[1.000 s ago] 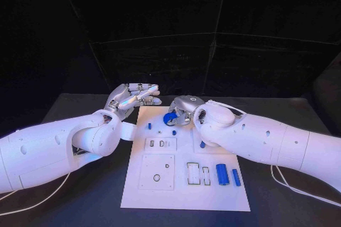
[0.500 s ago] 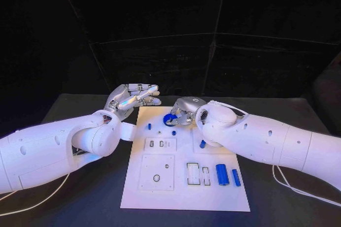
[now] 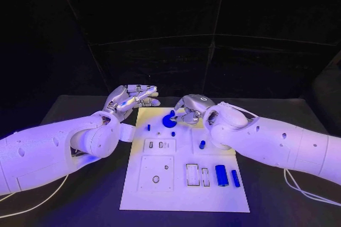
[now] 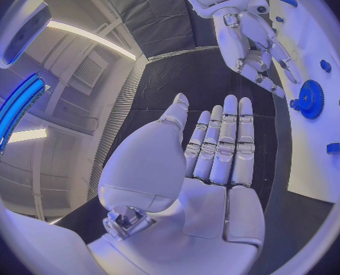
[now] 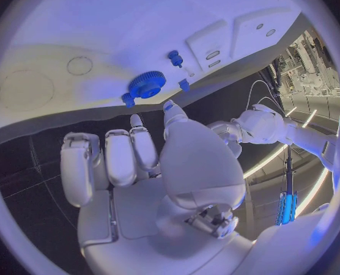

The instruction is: Assemble the parts on the task board

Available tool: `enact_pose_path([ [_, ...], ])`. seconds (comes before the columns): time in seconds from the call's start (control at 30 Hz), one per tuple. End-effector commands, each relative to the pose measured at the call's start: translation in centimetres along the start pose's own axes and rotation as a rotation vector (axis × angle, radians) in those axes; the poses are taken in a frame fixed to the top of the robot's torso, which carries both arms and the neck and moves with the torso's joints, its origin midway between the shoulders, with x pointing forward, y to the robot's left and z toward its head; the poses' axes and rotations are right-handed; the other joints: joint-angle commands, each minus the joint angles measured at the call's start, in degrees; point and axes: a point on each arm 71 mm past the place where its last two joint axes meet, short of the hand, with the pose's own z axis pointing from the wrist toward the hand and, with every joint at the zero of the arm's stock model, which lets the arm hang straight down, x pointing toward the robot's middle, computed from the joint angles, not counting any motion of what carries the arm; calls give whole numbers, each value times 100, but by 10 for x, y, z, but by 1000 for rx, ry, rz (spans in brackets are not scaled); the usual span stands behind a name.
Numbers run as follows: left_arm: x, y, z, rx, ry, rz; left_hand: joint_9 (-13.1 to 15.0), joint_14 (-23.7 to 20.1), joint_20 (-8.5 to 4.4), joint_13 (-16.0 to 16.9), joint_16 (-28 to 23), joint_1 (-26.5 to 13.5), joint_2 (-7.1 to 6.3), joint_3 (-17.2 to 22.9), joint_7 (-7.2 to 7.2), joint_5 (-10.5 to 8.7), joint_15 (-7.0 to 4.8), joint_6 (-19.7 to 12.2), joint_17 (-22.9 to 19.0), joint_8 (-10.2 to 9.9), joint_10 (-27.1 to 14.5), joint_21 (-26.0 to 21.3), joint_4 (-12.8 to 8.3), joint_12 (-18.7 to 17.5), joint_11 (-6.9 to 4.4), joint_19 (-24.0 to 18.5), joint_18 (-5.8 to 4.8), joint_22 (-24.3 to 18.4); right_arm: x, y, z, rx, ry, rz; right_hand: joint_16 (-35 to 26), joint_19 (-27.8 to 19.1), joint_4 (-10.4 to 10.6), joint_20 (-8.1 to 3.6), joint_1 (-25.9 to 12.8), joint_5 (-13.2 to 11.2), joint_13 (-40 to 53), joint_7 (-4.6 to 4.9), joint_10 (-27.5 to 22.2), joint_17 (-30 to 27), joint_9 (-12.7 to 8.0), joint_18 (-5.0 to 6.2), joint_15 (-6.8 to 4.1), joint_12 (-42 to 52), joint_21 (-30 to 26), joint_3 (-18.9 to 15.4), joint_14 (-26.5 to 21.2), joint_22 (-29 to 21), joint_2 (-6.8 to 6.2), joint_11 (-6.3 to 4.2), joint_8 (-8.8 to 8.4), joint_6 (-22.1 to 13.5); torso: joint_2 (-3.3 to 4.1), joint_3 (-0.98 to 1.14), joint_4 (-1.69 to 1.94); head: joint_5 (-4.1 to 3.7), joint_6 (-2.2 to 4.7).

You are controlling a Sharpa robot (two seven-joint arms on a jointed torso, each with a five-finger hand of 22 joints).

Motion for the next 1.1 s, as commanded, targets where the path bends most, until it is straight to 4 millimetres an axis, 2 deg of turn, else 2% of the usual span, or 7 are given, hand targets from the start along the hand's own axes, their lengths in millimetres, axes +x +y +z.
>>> enact_pose_path([
  [0.03,0,-1,0,2,7,2,-5,9,5,3,-22,-13,59,4,33,26,33,-16,10,-24,20,-21,-35,-38,39,21,79,-10,-16,-4,-13,-111,-129,109,-77,40,-146,32,237,-29,80,-1,9,-128,1,-54,11,-17,-52,-2,39,804,-9,-1,13,23,-4,0,-9,-30,22],
  [0.33,-5,-1,0,2,-1,6,-5,9,5,3,-24,-11,60,5,32,26,33,-16,11,-24,21,-22,-37,-38,39,21,79,-11,-34,-78,-59,-70,-41,274,-163,-23,-671,-22,964,-103,77,-79,-9,-269,35,-35,-53,-41,-96,24,19,729,-54,-75,145,319,-30,29,-88,-23,61],
  [0.53,-3,1,2,2,3,4,-4,10,5,4,-27,-6,62,6,28,26,33,-12,13,-23,27,-25,-43,-38,37,22,79,-13,-41,-116,-76,-22,-12,293,-169,-20,-787,-38,1081,-88,91,-91,8,-270,29,-36,-68,-31,-97,14,25,732,-66,-91,160,375,-21,29,-70,-130,95],
  [0.73,-3,2,5,4,2,5,-3,12,4,6,-29,-1,64,9,24,26,32,-7,16,-22,34,-27,-50,-37,34,25,80,-16,-44,-139,-84,18,10,289,-177,-25,-846,-44,1134,-64,75,-88,-5,-283,16,-35,-70,-50,-100,9,25,727,-75,-90,138,352,-21,47,-91,-204,83],
  [0.83,-3,3,6,4,2,5,-2,13,4,6,-30,1,65,10,23,26,31,-6,17,-21,36,-28,-53,-37,33,26,80,-16,-44,-149,-85,39,20,283,-185,-31,-868,-44,1134,-83,55,-82,-21,-297,-1,-33,-67,-73,-105,-12,24,719,-82,-85,97,291,-18,33,-65,-260,90],
  [0.97,-2,4,7,3,3,5,-2,13,4,7,-31,2,66,10,22,26,31,-5,17,-21,37,-29,-54,-37,32,26,80,-17,-42,-157,-84,54,32,261,-191,-36,-875,-42,1125,-91,45,-75,-30,-310,-7,-32,-63,-84,-108,-28,22,713,-86,-79,78,262,-20,36,-62,-256,79],
  [1.1,-2,5,7,2,3,5,-2,15,4,7,-32,6,67,11,21,26,30,-3,19,-20,41,-30,-58,-37,31,27,80,-18,-37,-162,-83,66,41,248,-194,-38,-879,-41,1122,-95,45,-72,-30,-314,-10,-31,-61,-85,-110,-35,21,711,-86,-76,68,247,-22,23,-49,-265,80],
])
